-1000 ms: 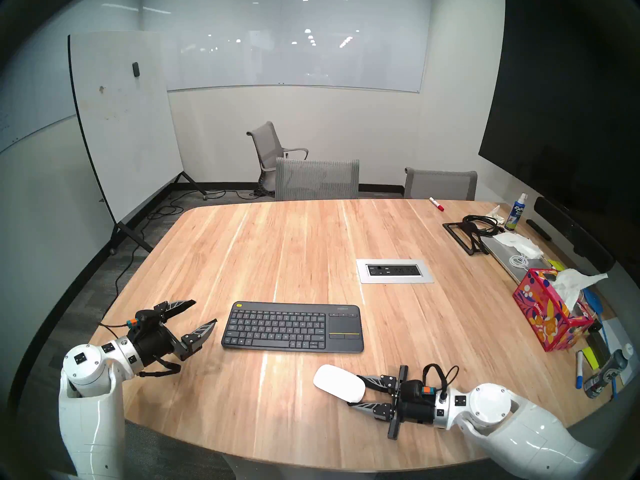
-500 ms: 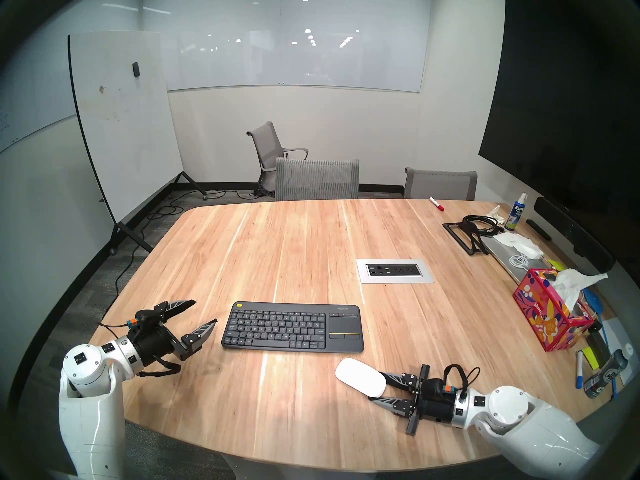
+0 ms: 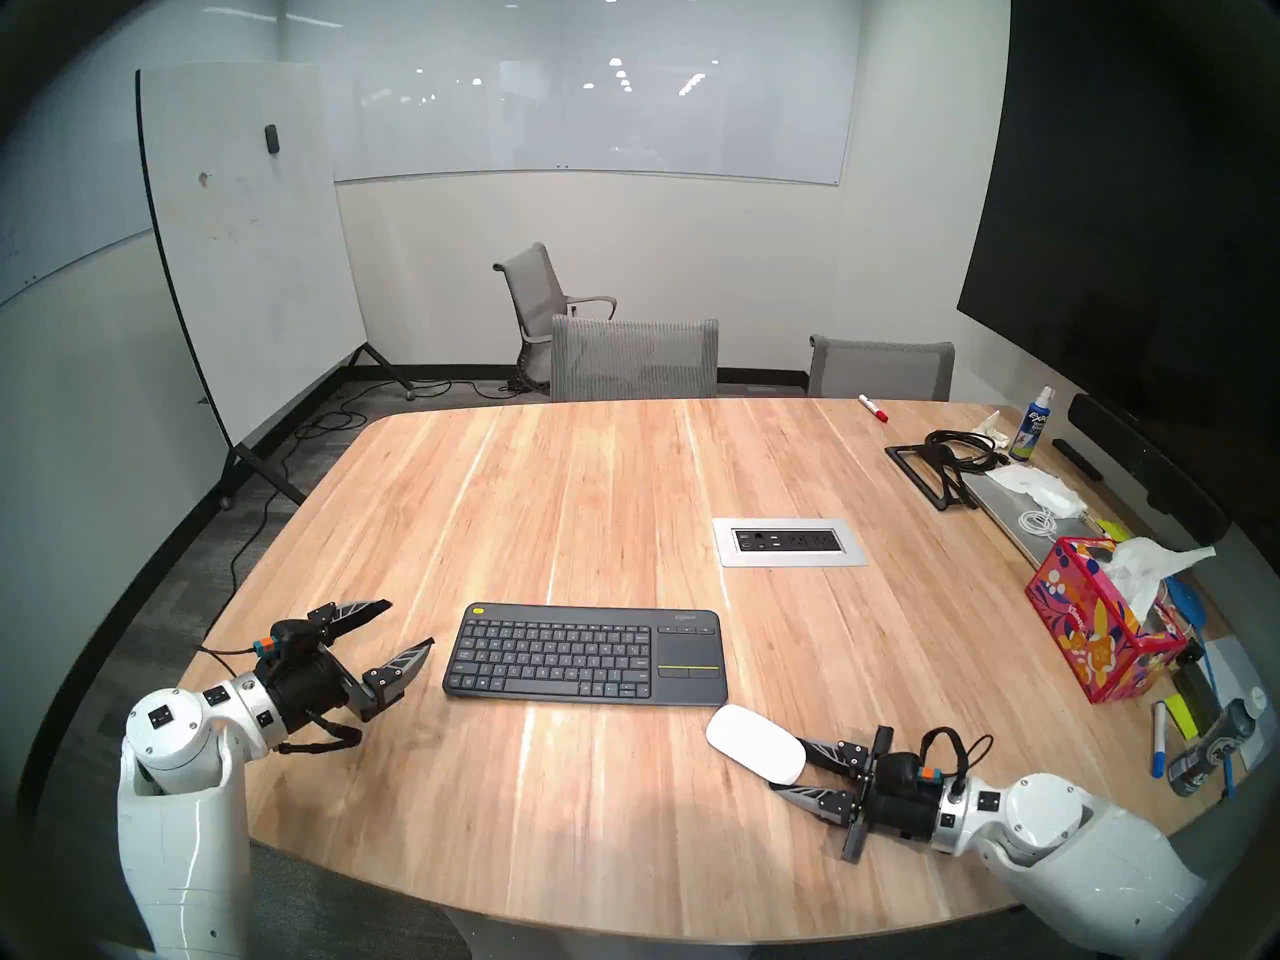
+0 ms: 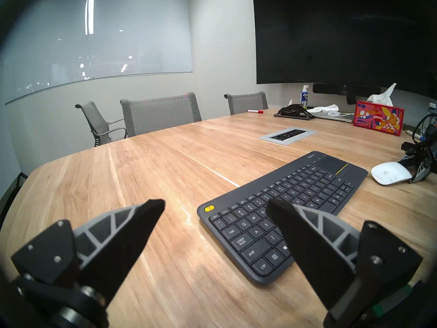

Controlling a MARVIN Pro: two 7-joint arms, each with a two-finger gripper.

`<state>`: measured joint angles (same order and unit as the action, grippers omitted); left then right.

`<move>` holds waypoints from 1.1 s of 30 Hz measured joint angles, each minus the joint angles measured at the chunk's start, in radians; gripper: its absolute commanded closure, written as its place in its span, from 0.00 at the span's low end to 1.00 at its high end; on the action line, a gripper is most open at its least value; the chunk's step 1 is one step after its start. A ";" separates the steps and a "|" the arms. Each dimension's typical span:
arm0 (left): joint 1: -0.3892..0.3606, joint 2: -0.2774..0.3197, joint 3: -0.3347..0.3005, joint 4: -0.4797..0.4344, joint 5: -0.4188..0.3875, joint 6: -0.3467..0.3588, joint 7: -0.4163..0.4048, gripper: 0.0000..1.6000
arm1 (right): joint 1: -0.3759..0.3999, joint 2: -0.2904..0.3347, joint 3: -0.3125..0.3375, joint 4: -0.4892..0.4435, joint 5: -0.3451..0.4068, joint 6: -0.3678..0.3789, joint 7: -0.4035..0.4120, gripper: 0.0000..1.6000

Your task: Put the mouse beside the keyboard

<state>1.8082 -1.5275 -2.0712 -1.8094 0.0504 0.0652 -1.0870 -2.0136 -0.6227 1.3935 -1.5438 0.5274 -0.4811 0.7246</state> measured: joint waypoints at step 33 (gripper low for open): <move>0.000 0.000 0.000 0.000 0.000 0.000 0.000 0.00 | 0.007 -0.030 0.046 -0.006 -0.090 0.041 -0.166 0.00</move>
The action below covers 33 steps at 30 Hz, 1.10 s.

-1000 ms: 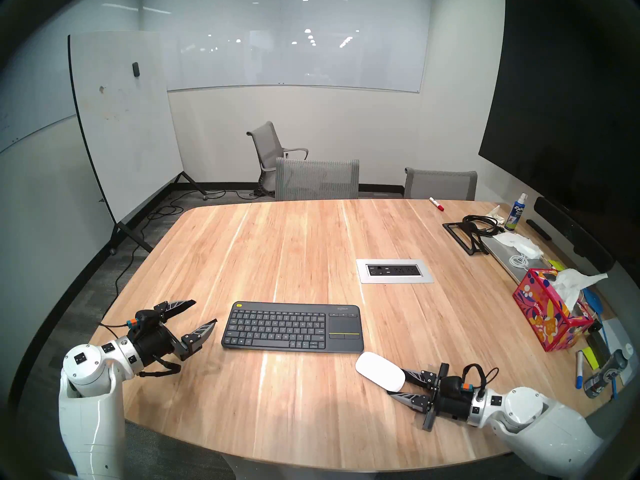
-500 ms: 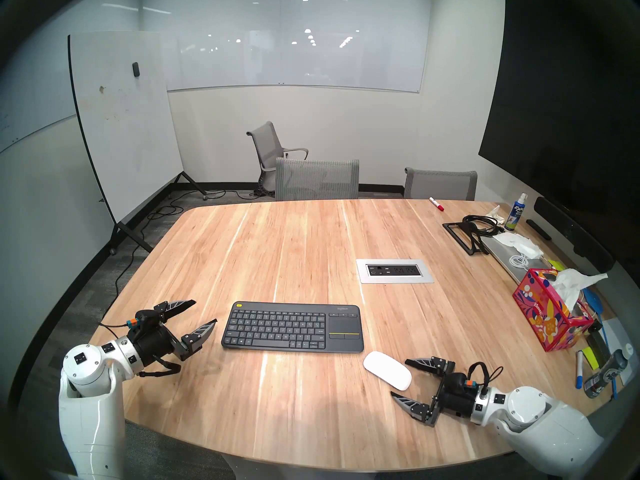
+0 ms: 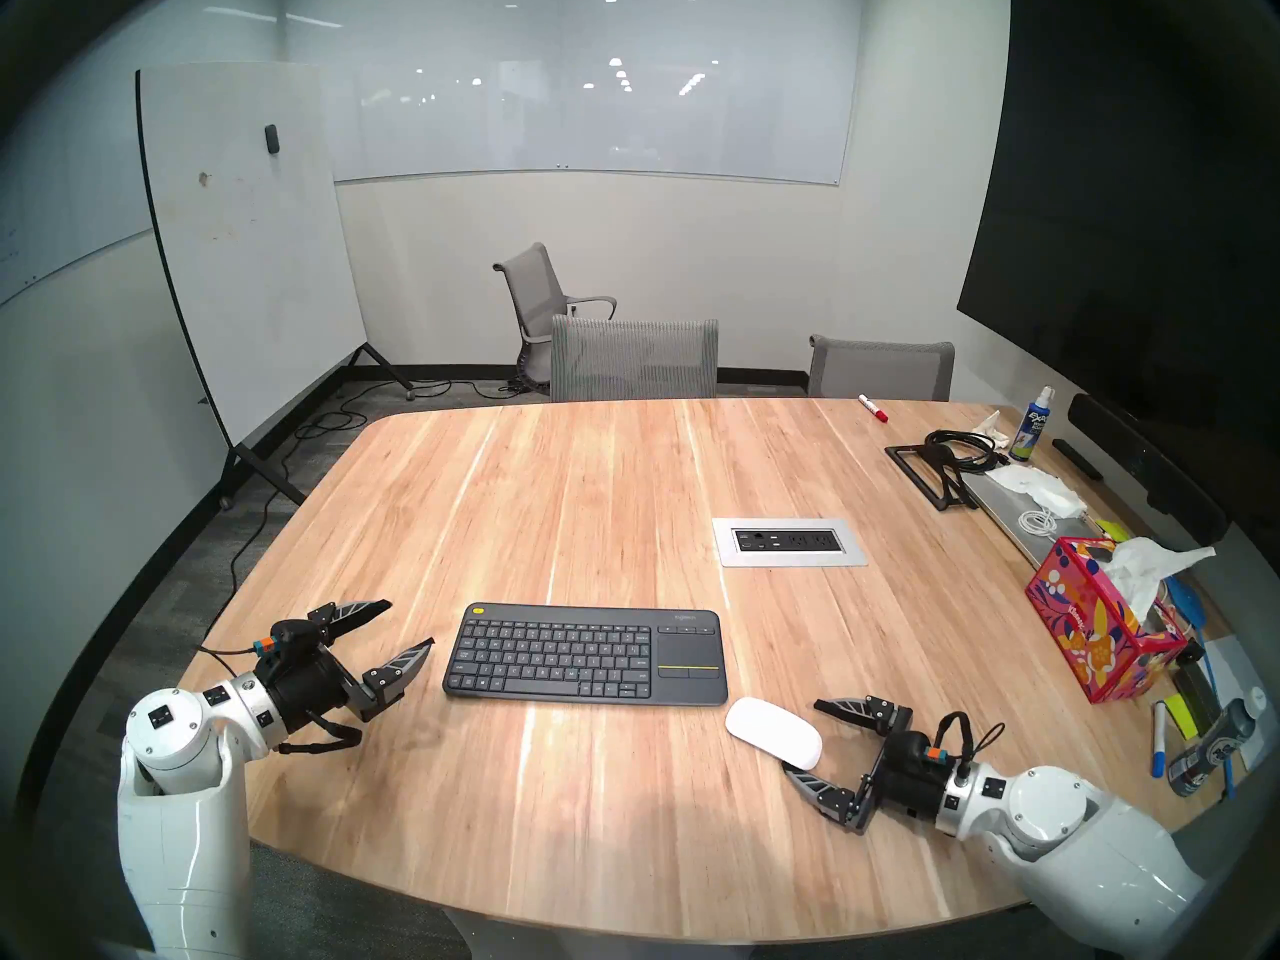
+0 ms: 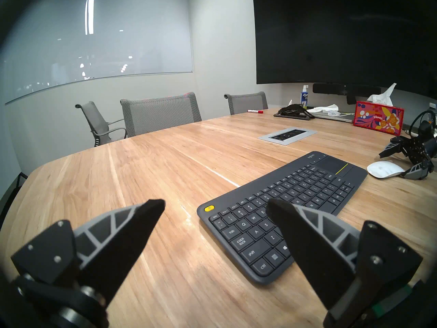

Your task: Put the mouse beside the keyboard

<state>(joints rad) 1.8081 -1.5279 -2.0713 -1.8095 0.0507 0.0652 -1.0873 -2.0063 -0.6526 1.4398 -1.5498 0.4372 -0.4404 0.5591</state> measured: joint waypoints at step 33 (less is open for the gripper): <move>0.000 0.000 0.000 0.000 0.000 0.000 0.000 0.00 | 0.003 -0.097 -0.012 -0.097 -0.134 0.124 -0.287 0.00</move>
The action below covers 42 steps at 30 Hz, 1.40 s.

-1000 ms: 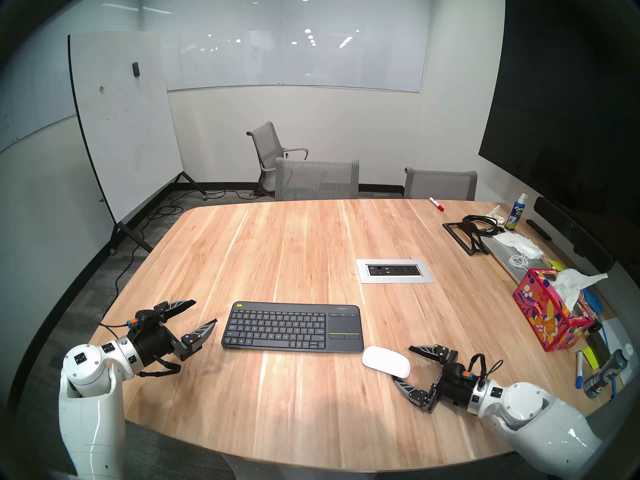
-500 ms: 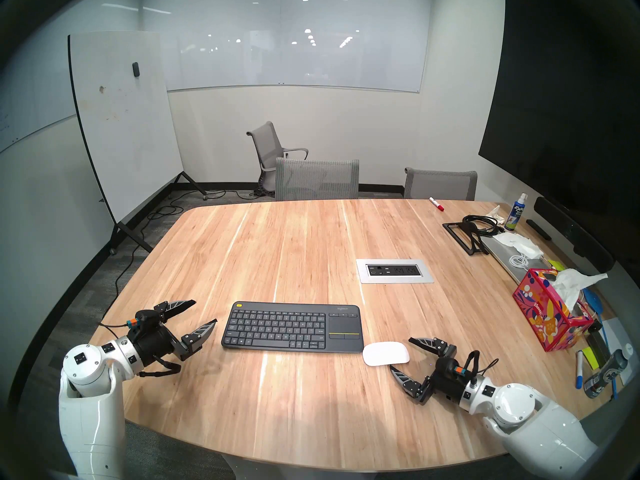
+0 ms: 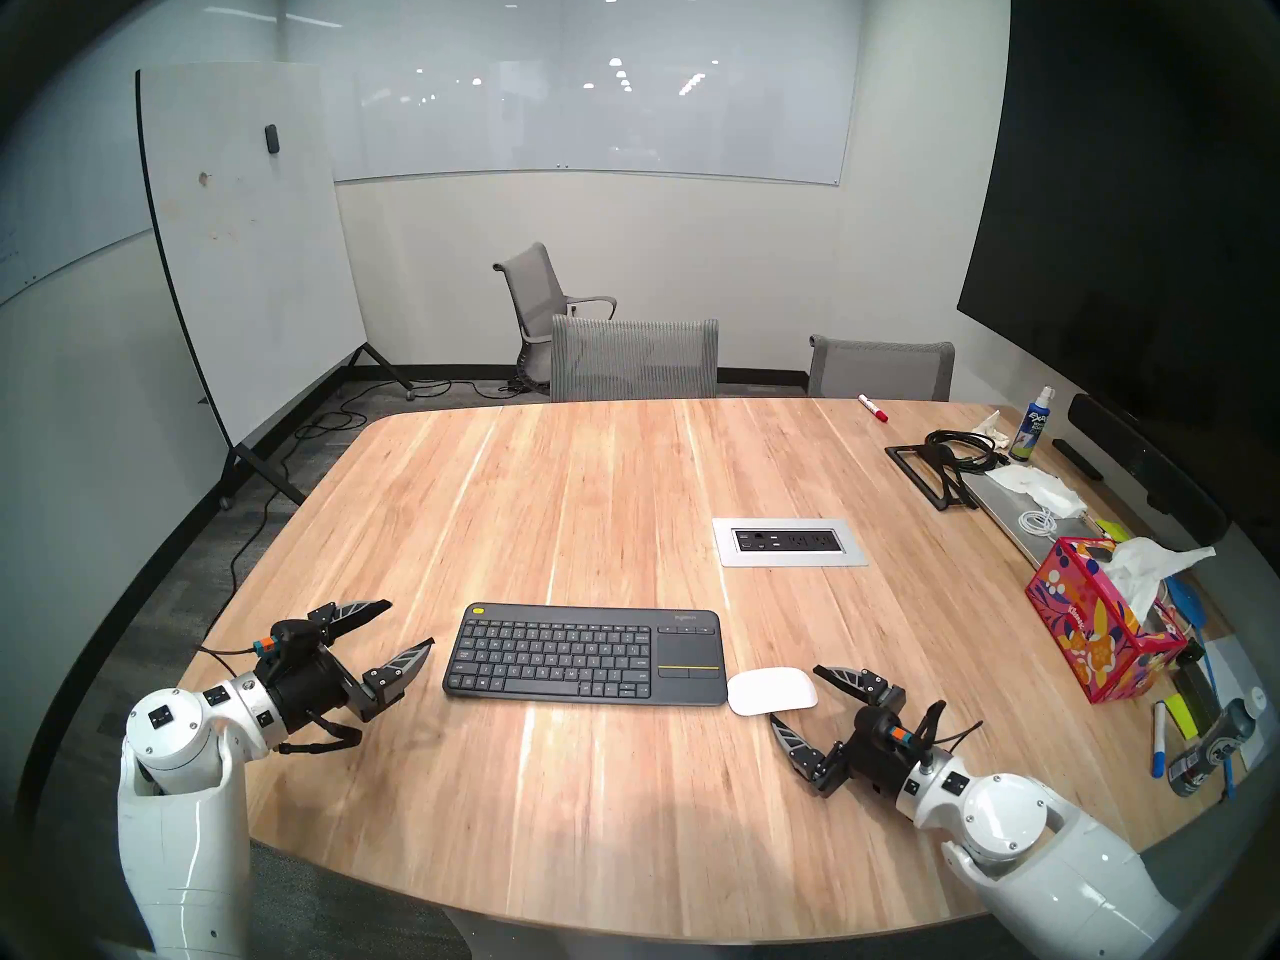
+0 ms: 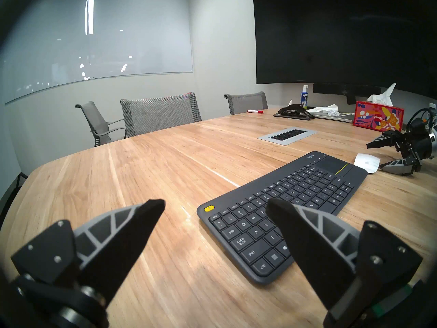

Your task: Put the mouse beside the keyboard

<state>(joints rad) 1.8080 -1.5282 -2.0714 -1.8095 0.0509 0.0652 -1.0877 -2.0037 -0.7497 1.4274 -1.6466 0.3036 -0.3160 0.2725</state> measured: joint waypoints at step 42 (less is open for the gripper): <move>0.000 0.000 0.000 0.000 0.000 0.000 0.000 0.00 | 0.030 -0.060 0.010 -0.003 -0.028 0.095 -0.160 0.00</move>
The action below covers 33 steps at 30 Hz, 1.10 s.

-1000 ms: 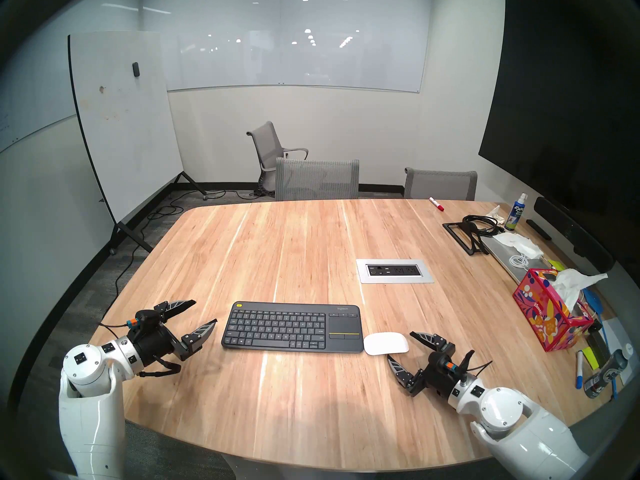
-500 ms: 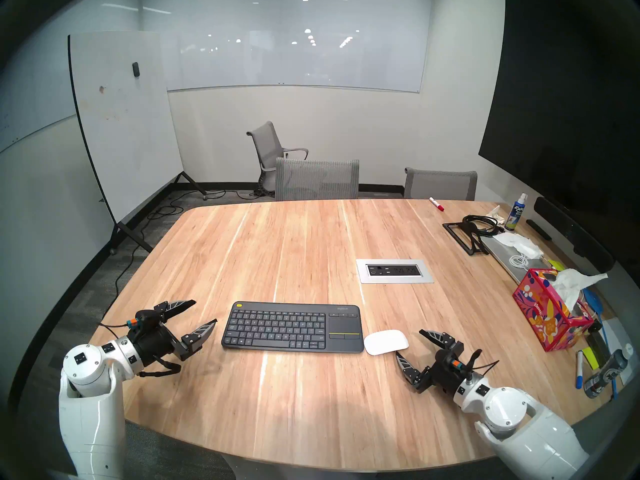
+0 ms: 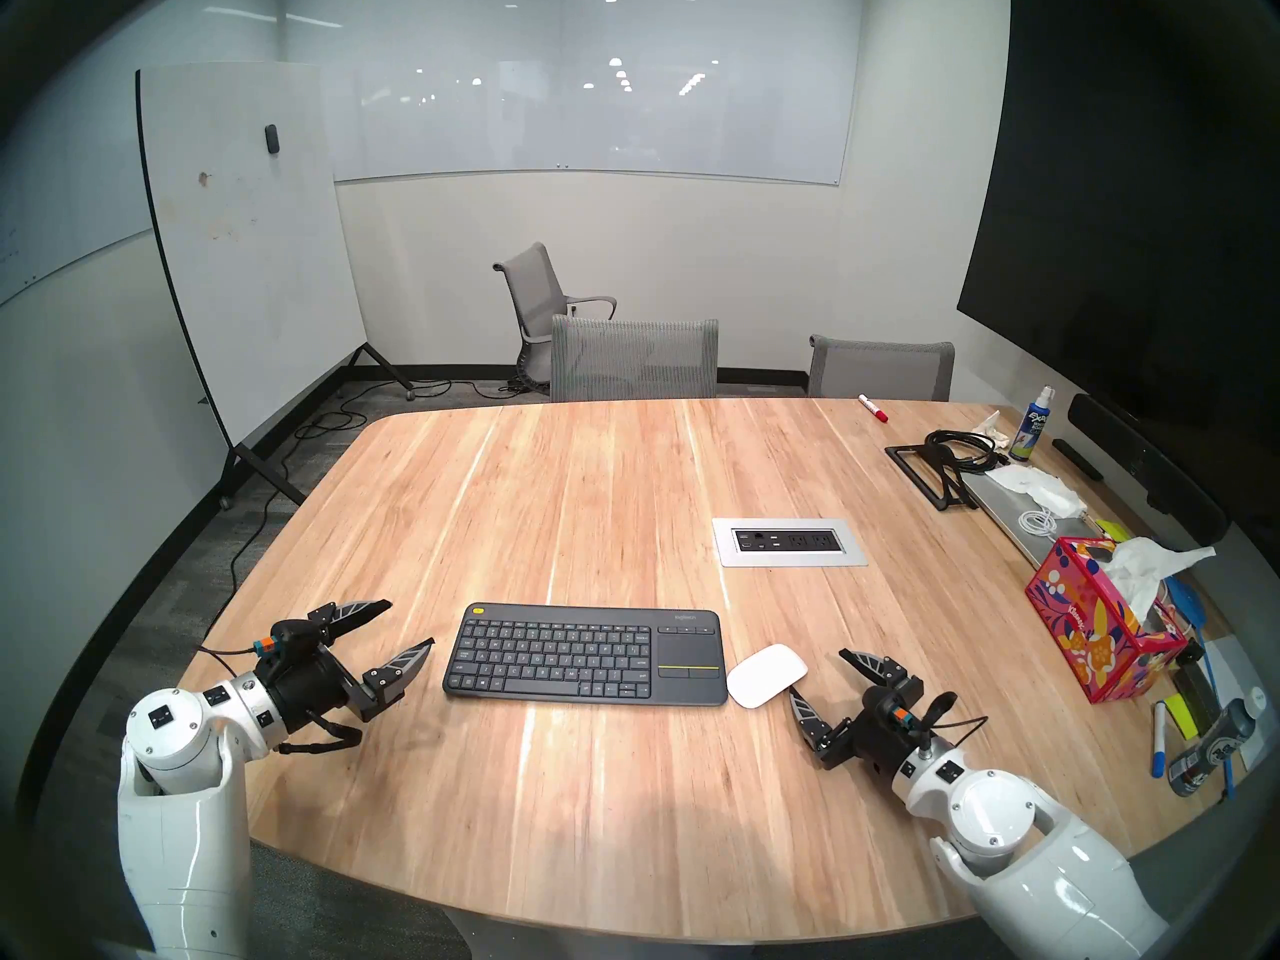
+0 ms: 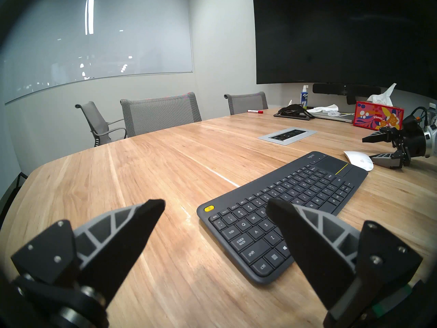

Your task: Put the mouse beside the keyboard

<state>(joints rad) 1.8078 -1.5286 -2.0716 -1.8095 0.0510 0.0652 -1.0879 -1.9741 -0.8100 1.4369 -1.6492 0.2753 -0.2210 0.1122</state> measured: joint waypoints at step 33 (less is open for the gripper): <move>0.000 0.000 0.000 0.000 0.000 0.000 0.000 0.00 | 0.032 -0.052 -0.060 -0.031 -0.088 0.043 -0.130 0.00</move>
<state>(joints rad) 1.8076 -1.5289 -2.0716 -1.8095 0.0512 0.0650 -1.0882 -1.9424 -0.8624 1.3766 -1.6806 0.1877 -0.1784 -0.0179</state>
